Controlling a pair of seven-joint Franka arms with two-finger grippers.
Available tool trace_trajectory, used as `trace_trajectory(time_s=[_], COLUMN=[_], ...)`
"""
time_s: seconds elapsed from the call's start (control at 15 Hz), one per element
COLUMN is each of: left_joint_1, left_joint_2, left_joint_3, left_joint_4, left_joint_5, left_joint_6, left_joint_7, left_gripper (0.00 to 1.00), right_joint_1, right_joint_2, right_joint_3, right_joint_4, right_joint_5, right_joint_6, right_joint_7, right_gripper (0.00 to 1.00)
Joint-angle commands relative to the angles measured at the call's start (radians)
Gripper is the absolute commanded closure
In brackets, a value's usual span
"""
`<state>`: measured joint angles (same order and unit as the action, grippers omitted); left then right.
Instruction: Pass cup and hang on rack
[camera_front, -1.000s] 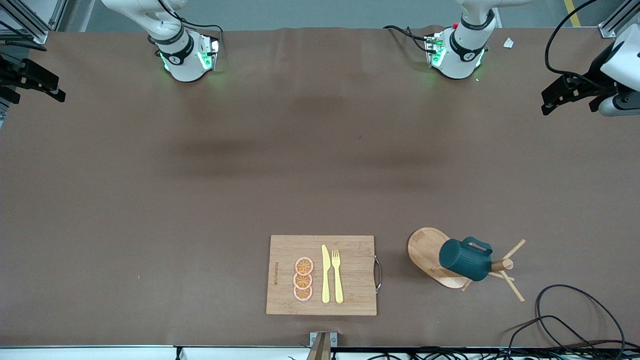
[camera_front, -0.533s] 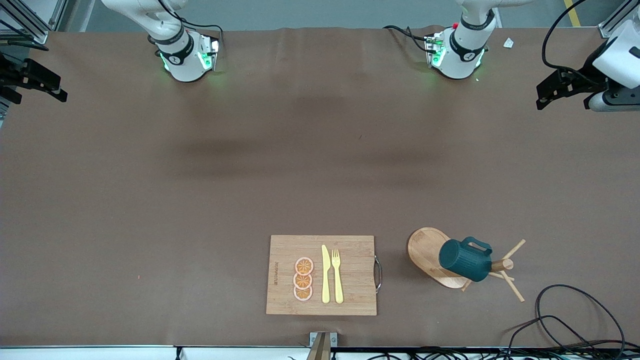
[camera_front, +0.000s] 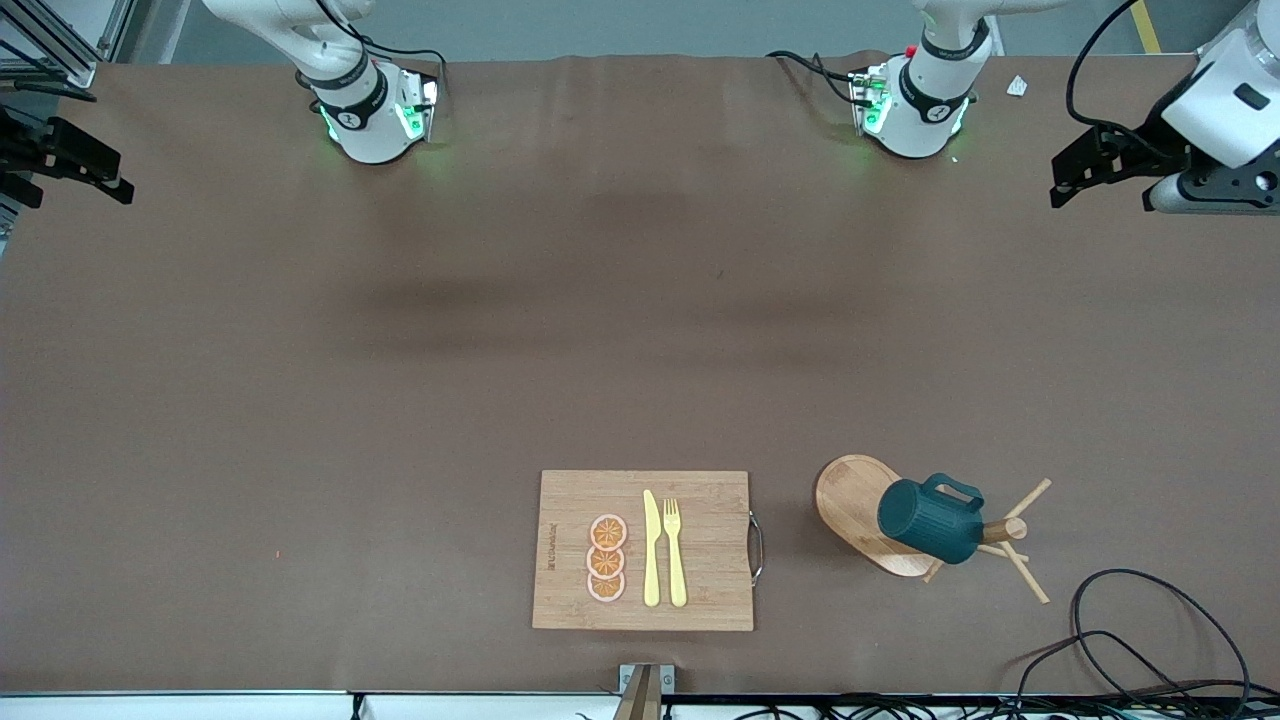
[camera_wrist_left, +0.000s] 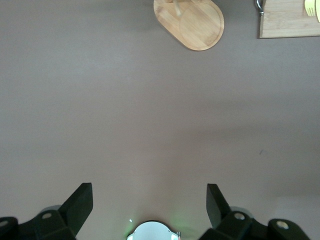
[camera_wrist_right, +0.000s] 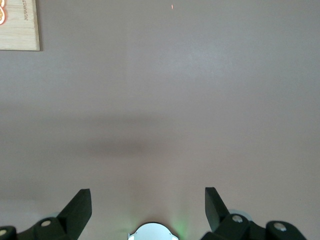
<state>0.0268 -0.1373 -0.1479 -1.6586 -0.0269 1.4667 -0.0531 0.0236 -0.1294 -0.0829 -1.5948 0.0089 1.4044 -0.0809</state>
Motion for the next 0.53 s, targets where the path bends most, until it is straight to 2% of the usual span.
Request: trace_trajectory(time_s=[0.0,0.47], left_joint_1=[0.005,0.002], left_joint_2=[0.002,0.015], left_joint_3=[-0.006,-0.009], left_joint_4=[0.034,0.048], left_joint_5=[-0.004,0.005], left_joint_6=[-0.012,-0.012], left_joint_7=[0.006,-0.005], left_gripper=[0.0,0.0], right_joint_1=[-0.025,-0.022], right_joint_2=[-0.029,-0.029], right_joint_3=[0.029,0.029], right_joint_4=[-0.03,-0.03], right_joint_5=[-0.015,-0.014], right_joint_6=[0.007,0.007], right_joint_7=[-0.007,-0.007], right_gripper=[0.0,0.0])
